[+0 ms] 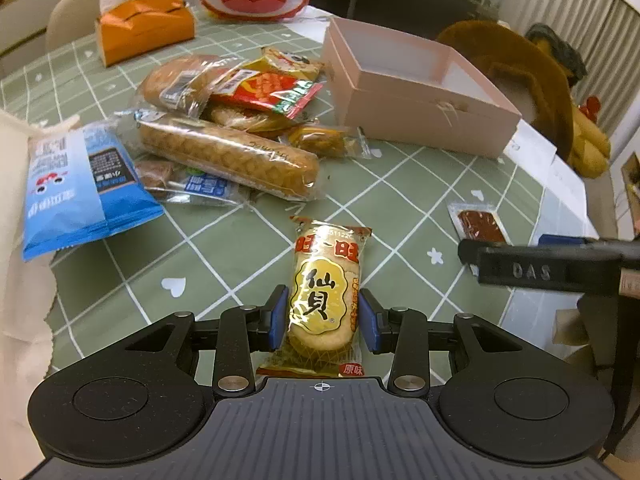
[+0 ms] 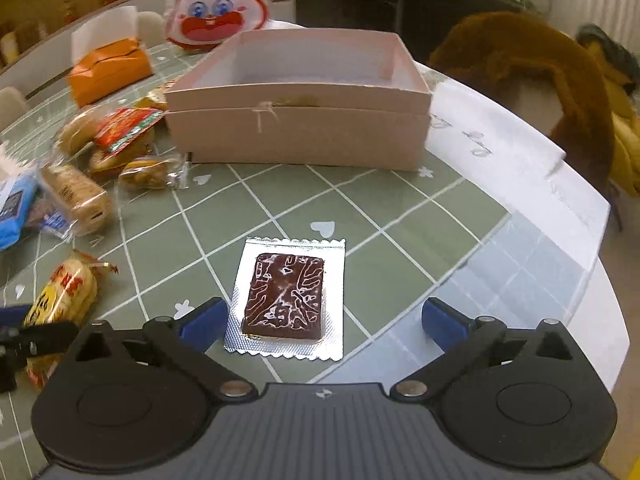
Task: Organize snacks
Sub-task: 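Approach and grasp the chocolate square with the right tool while the left tool holds the cracker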
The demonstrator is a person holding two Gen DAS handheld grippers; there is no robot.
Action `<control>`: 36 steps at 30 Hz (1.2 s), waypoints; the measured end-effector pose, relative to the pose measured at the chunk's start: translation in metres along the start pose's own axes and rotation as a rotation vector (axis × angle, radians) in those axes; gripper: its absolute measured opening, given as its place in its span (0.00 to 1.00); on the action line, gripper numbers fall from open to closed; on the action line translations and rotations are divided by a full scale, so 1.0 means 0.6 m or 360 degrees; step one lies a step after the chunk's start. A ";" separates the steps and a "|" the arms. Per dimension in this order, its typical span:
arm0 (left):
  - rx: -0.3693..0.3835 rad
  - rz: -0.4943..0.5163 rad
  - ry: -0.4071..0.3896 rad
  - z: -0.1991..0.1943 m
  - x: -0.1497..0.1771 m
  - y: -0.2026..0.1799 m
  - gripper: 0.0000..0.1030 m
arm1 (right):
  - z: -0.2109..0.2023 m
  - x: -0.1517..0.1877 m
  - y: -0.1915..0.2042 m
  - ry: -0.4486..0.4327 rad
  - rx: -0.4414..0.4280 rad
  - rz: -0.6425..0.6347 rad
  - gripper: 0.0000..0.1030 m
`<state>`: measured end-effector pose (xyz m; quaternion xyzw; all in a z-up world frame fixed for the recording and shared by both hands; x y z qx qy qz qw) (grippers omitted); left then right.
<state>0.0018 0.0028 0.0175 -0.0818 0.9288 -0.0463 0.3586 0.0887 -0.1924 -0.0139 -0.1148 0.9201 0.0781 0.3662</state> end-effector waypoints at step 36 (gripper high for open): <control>0.0027 -0.0011 -0.0206 -0.049 -0.034 -0.049 0.39 | -0.113 -0.060 -0.049 -0.0165 -0.0279 -0.0058 0.16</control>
Point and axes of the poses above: each gripper's, at about its wrist camera, not at the fingertips, and z roughly the way its jaws point, y to its left, x to its underside, the point moved 2 cm from there along z, roughly the way its jaws point, and after that the axes turned 6 degrees about -y, right-handed, at the moved point
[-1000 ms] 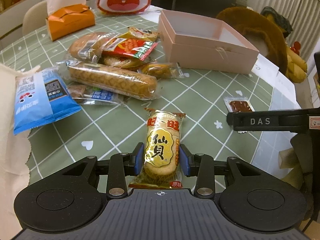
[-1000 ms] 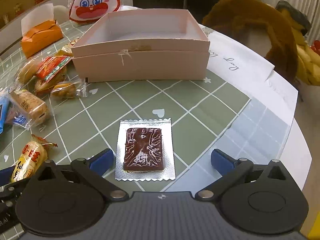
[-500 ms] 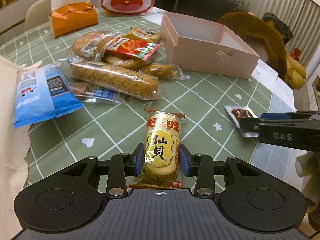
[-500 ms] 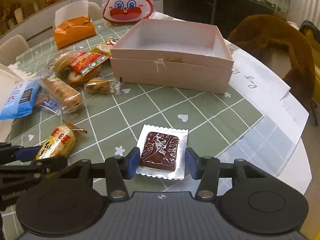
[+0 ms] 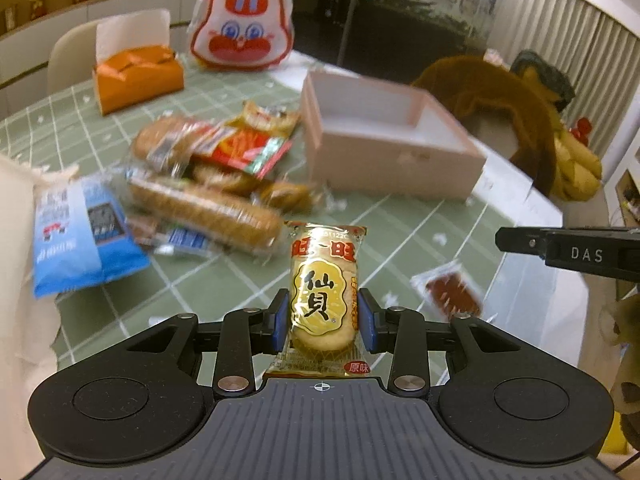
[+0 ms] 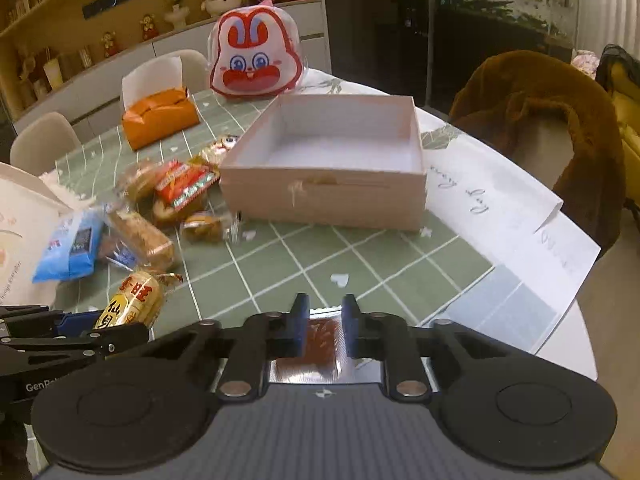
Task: Organize snacks
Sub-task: 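Approach and grasp the chocolate square with the right tool while the left tool holds the cracker, then carry both snacks over the pink box and open both tools to drop them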
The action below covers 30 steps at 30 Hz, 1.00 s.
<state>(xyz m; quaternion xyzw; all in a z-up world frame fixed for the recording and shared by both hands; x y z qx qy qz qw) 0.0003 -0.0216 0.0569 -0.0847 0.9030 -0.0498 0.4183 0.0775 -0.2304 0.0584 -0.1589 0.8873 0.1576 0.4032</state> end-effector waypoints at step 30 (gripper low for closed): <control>-0.0090 -0.0204 0.0178 -0.008 0.048 -0.026 0.39 | 0.070 0.054 0.040 0.0217 -0.0066 -0.0228 0.37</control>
Point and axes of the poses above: each gripper's, at about its wrist camera, not at the fingertips, and z roughly the way its jaws point, y to its left, x to its underside, the point moved 2 cm from there along z, roughly the way its jaws point, and after that the axes turned 6 degrees about -y, right-handed, at the moved point
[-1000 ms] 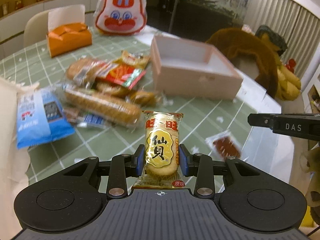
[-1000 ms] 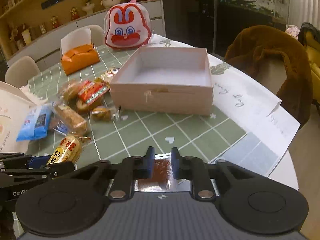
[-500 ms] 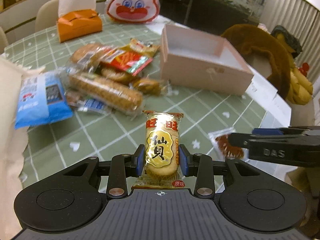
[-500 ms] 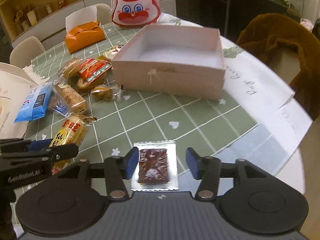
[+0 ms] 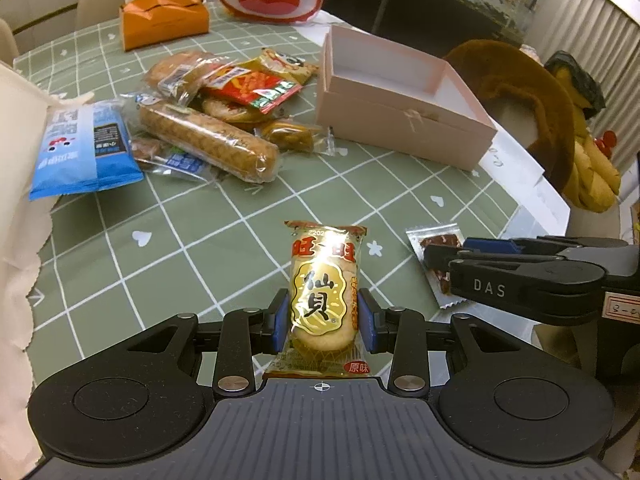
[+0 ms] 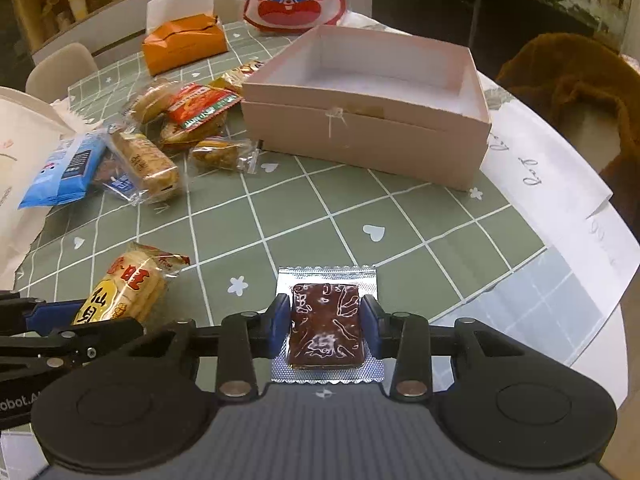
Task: Organize snacks
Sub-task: 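Carry both snacks over the pink box and open both tools to drop them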
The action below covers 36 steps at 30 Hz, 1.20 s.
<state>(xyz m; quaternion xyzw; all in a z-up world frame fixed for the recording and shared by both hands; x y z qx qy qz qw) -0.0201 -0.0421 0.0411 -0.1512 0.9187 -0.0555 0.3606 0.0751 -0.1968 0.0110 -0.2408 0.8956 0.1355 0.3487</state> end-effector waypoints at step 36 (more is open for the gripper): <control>0.0231 -0.0270 -0.0013 0.194 -0.341 0.005 0.41 | -0.005 -0.229 -0.193 -0.0247 0.0054 0.0196 0.71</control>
Point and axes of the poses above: each gripper's, at about its wrist camera, not at the fingertips, and z roughly the way its jaws point, y to its left, x to its underside, the point moved 2 cm from there along z, roughly the way its jaws point, and after that the axes turned 6 degrees about -y, right-handed, at the moved point
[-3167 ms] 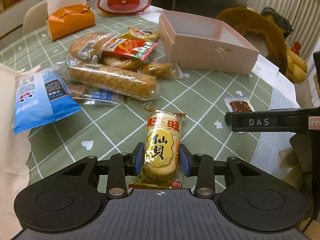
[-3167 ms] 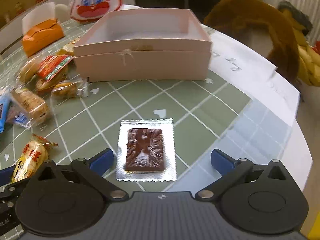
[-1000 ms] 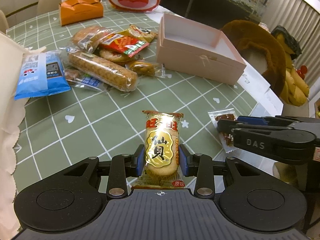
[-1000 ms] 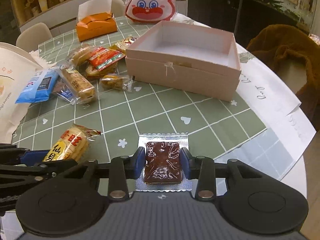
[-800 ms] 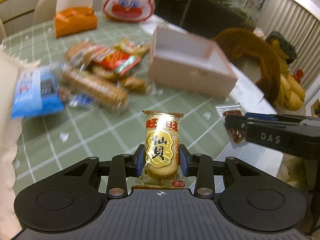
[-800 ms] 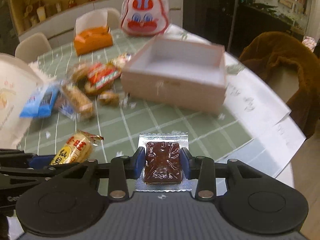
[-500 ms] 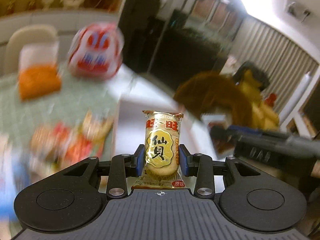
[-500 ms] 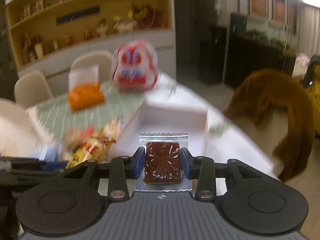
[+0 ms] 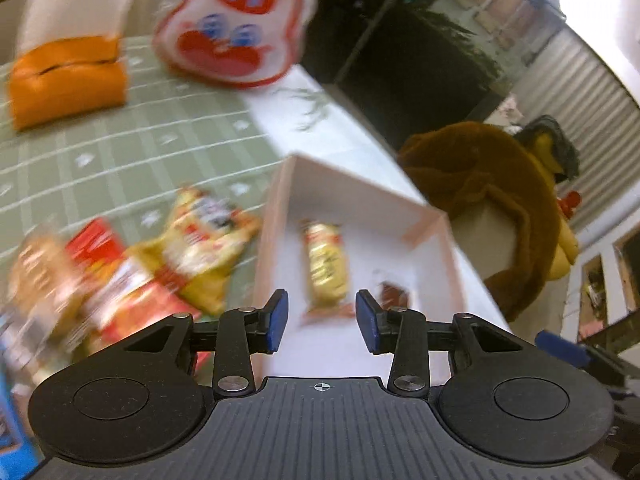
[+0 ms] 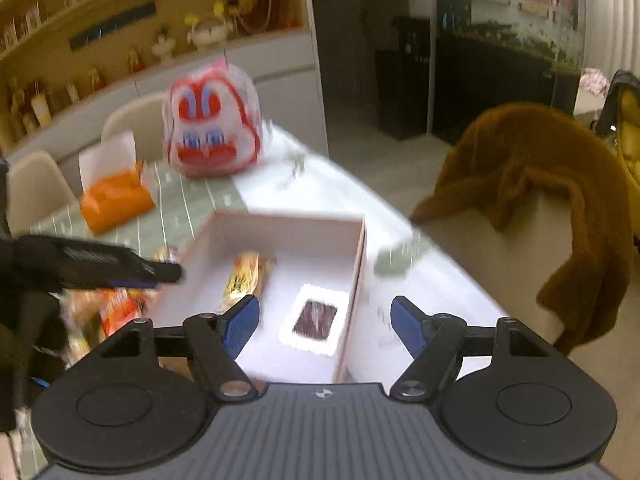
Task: Organize snacks
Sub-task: 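Carry both snacks over the pink box and open both tools to drop them, then move both tools back from the pink box toward the snack pile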
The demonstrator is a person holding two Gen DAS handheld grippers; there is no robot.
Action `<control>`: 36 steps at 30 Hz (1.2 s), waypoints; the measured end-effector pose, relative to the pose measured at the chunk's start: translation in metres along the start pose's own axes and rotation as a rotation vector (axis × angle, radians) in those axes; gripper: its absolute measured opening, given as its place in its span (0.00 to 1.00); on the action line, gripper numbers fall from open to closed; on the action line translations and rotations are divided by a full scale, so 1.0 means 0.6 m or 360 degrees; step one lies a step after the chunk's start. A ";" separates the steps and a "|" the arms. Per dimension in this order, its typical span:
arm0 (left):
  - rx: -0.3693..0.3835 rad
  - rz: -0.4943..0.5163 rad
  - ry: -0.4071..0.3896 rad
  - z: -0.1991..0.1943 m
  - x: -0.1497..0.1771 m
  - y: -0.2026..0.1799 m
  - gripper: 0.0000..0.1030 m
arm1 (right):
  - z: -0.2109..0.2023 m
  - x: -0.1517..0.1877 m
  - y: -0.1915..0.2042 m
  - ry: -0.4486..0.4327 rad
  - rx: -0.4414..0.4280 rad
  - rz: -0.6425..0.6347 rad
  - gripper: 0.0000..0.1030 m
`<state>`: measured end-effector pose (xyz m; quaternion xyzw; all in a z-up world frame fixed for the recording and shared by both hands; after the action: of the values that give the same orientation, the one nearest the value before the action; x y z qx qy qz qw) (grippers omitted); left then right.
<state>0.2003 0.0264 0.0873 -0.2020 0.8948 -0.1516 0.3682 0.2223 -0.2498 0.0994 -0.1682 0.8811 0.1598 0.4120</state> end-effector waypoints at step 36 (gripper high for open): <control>-0.0432 -0.0341 -0.0133 -0.090 0.092 0.219 0.42 | 0.092 0.149 0.254 0.0340 -0.0121 -0.0352 0.49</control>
<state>0.0928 0.1215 0.0360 -0.3502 0.8643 -0.0593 0.3561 0.1402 -0.1052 0.0179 -0.2956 0.8894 0.1278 0.3244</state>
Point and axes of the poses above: each gripper's, at about its wrist camera, not at the fingertips, and z roughly the way its jaws point, y to its left, x to its underside, the point moved 2 cm from there along z, roughly the way its jaws point, and after that the axes turned 6 degrees about -y, right-handed, at the moved point
